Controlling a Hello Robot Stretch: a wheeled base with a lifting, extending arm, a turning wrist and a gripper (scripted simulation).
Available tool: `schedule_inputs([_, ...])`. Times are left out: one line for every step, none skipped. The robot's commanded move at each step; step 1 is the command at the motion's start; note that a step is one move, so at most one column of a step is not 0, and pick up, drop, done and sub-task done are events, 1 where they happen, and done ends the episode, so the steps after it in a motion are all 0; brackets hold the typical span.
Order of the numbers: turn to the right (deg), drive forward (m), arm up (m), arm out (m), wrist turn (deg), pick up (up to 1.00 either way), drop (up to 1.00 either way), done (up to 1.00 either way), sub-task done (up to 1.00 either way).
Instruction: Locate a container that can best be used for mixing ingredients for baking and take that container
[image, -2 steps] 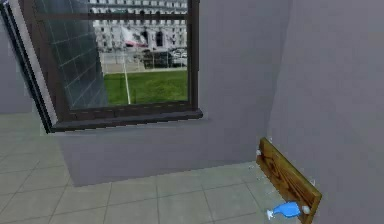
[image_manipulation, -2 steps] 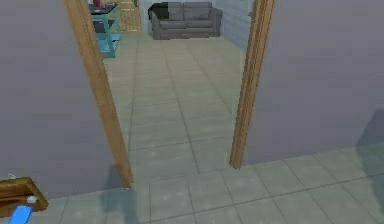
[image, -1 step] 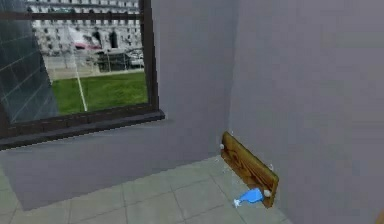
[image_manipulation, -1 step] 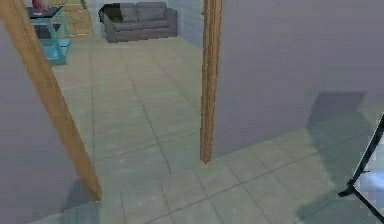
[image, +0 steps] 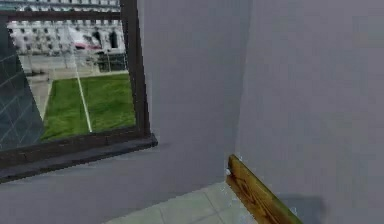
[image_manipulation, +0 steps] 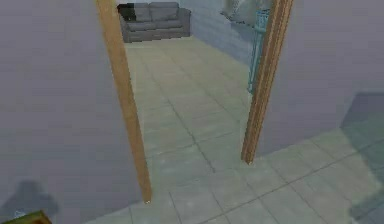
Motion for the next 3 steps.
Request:
schedule_inputs([-45.0,0.00,0.00,0.00,0.0,0.00,0.00,0.00,0.00])
schedule_inputs([-45.0,0.00,0.00,0.00,0.0,0.00,0.00,0.00,0.00])
schedule_inputs([-30.0,0.00,0.00,0.00,0.0,0.00,0.00,0.00,0.00])
